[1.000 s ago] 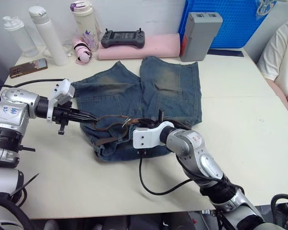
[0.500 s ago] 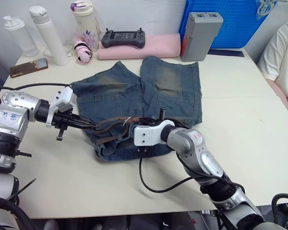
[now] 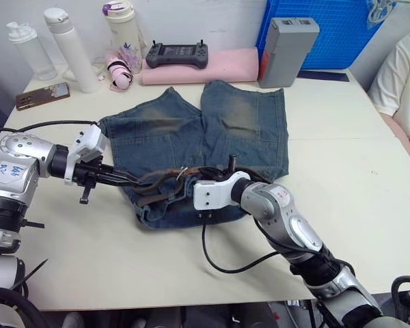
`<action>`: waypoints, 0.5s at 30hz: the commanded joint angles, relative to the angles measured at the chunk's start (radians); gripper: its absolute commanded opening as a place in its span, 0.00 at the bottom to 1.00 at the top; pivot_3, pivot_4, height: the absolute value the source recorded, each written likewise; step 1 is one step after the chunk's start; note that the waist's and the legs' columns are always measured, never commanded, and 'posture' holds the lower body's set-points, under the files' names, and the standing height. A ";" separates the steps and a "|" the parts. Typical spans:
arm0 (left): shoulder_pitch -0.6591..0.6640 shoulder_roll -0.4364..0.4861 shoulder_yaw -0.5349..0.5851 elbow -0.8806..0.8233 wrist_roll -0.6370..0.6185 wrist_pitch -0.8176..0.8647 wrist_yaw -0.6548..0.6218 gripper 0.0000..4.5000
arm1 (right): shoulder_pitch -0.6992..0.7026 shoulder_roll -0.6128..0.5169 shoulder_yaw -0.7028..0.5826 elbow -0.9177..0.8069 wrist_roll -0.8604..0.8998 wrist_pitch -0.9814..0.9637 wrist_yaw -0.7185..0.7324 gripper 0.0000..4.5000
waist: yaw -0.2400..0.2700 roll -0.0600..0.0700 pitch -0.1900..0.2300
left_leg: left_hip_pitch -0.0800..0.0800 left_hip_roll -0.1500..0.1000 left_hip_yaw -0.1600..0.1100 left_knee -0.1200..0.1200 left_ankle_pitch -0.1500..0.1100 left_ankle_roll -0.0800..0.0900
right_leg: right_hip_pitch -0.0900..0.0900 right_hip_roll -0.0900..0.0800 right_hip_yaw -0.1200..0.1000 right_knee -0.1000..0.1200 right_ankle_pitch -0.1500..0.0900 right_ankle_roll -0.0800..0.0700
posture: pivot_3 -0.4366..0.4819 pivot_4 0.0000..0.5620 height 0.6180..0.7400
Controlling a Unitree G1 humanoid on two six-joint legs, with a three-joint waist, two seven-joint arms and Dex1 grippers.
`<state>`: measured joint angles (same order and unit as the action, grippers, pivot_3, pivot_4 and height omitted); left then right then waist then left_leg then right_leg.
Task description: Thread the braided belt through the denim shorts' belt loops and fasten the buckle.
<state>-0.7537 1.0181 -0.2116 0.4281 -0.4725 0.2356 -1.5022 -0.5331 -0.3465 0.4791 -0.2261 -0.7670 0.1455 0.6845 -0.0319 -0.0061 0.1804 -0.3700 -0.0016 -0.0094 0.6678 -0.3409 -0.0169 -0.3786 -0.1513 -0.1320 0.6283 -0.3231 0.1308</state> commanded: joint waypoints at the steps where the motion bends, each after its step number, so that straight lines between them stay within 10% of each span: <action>1: -0.016 0.002 0.006 0.011 0.004 -0.027 -0.112 0.00 | -0.021 -0.012 -0.018 -0.017 0.018 -0.057 -0.032 0.02 | 0.000 0.000 0.000 | 0.000 0.000 0.000 0.000 0.000 0.000 | 0.000 0.000 0.000 0.000 0.000 0.000 | 0.48 0.27 0.79; 15: -0.043 -0.051 -0.036 0.033 0.031 -0.073 -0.112 0.00 | -0.035 0.016 -0.007 -0.035 0.011 -0.055 -0.022 0.02 | 0.000 0.000 0.000 | 0.000 0.000 0.000 0.000 0.000 0.000 | 0.000 0.000 0.000 0.000 0.000 0.000 | 0.48 0.27 0.79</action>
<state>-0.7735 0.9726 -0.2501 0.4476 -0.4470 0.1850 -1.5022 -0.5410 -0.3474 0.4747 -0.2221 -0.7596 0.0947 0.6668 -0.0316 -0.0062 0.1804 -0.3702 -0.0016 -0.0092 0.6678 -0.3409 -0.0169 -0.3786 -0.1512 -0.1321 0.6283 -0.3231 0.1308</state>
